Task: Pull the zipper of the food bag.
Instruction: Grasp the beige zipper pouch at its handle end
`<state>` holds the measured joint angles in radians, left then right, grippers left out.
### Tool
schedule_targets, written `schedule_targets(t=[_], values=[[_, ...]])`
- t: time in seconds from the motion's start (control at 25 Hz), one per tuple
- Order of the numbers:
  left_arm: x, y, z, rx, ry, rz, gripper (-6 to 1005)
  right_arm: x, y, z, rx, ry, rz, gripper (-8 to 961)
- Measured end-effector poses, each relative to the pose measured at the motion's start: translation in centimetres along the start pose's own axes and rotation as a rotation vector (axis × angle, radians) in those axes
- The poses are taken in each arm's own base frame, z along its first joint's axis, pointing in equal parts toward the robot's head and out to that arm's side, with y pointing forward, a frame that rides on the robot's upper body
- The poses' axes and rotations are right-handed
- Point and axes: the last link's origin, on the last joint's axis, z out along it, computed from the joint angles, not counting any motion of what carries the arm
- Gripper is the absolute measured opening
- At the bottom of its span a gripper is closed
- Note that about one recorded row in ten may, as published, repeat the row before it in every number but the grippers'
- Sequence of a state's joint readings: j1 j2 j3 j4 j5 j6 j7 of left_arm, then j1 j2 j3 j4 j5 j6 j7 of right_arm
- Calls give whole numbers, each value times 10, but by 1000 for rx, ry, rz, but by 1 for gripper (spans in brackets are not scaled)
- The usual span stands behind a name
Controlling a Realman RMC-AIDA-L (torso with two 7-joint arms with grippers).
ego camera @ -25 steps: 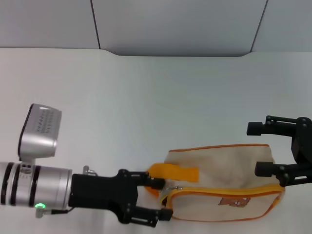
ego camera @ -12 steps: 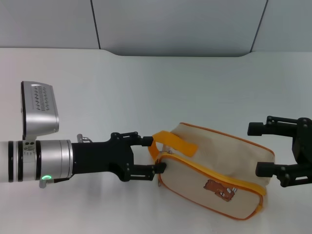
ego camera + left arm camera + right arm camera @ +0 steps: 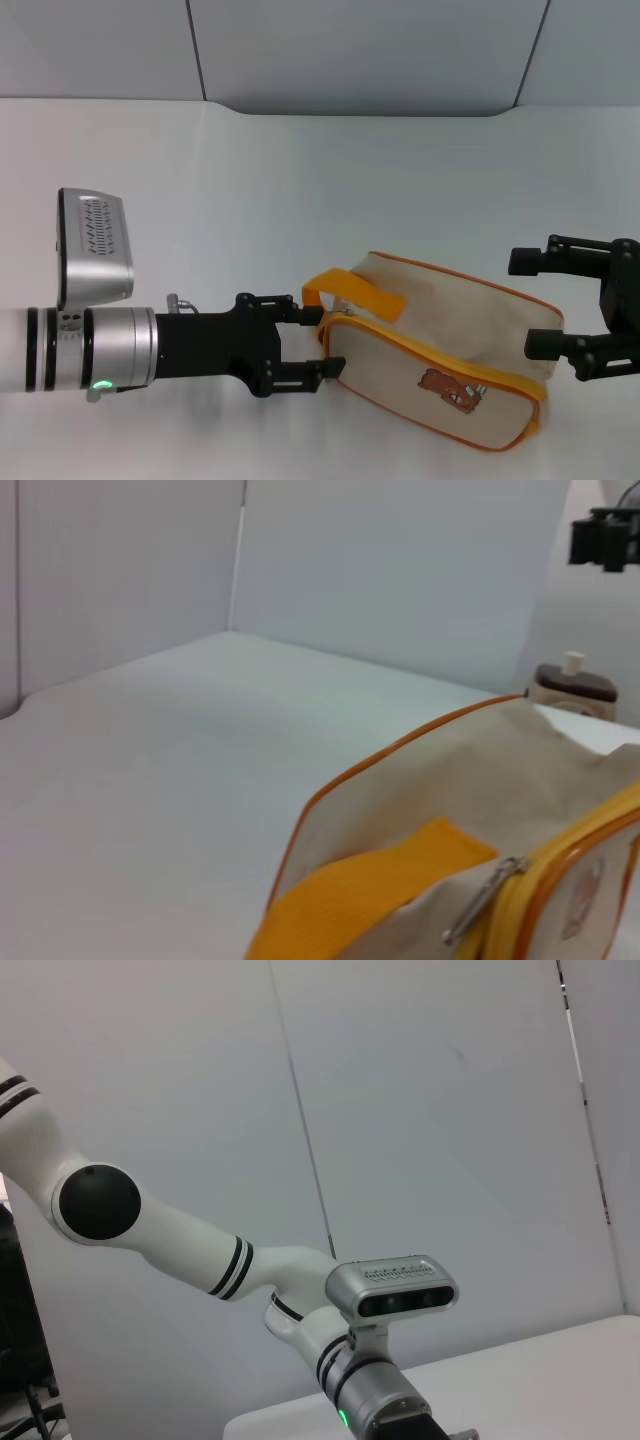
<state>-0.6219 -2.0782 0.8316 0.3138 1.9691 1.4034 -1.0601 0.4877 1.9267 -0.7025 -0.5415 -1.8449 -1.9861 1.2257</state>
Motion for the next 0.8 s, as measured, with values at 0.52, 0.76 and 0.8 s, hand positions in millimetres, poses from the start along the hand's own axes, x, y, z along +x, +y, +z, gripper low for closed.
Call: schedule_targets(t=[0.52,0.76,0.8], values=[[3,-4,3,13,-6,17,461,1,1,1,1,-6,3,844],[7,-3,4,-1,15,31,171,0,0,0,10,-15,-1,845],[7,-3,4,-1,15,31,162,0,0,0,13,-16,-2,845]])
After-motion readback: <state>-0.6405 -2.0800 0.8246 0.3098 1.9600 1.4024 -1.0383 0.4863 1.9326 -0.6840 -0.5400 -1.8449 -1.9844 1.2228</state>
